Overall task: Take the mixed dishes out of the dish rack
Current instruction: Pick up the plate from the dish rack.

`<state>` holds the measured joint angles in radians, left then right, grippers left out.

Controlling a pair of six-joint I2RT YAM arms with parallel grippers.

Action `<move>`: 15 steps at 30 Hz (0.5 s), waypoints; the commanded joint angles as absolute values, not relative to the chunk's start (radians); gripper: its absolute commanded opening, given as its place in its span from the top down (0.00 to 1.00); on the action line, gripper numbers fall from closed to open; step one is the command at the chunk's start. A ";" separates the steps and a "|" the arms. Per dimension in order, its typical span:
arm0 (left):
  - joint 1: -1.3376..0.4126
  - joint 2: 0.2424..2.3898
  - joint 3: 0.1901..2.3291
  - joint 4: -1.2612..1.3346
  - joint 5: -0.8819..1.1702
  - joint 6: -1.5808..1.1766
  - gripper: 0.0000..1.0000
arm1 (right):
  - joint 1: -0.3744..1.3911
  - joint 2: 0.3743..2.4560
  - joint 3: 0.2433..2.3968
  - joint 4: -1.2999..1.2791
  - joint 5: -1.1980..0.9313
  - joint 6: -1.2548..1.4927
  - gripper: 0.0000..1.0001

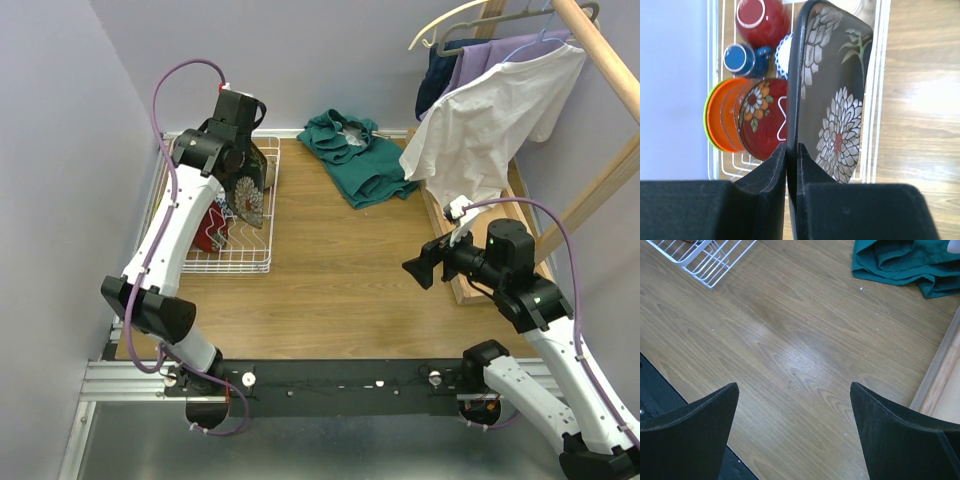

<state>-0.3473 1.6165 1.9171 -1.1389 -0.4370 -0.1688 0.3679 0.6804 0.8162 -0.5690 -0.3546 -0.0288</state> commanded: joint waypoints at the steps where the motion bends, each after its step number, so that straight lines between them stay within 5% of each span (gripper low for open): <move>1: -0.357 1.526 1.996 -1.065 -0.457 -0.189 1.00 | 0.376 0.680 0.810 -0.548 -0.371 -0.049 0.00; 8: -0.357 1.470 1.959 -1.002 -0.310 -0.265 1.00 | 0.376 0.683 0.815 -0.543 -0.374 -0.051 0.00; 15: -0.374 1.367 1.682 -0.702 -0.013 -0.434 1.00 | 0.376 0.676 0.815 -0.522 -0.388 -0.028 0.00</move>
<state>-0.3557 1.4487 1.8126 -1.0176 -0.2455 -0.2928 0.3679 0.6807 0.8162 -0.5636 -0.3561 -0.0353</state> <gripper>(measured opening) 0.173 0.997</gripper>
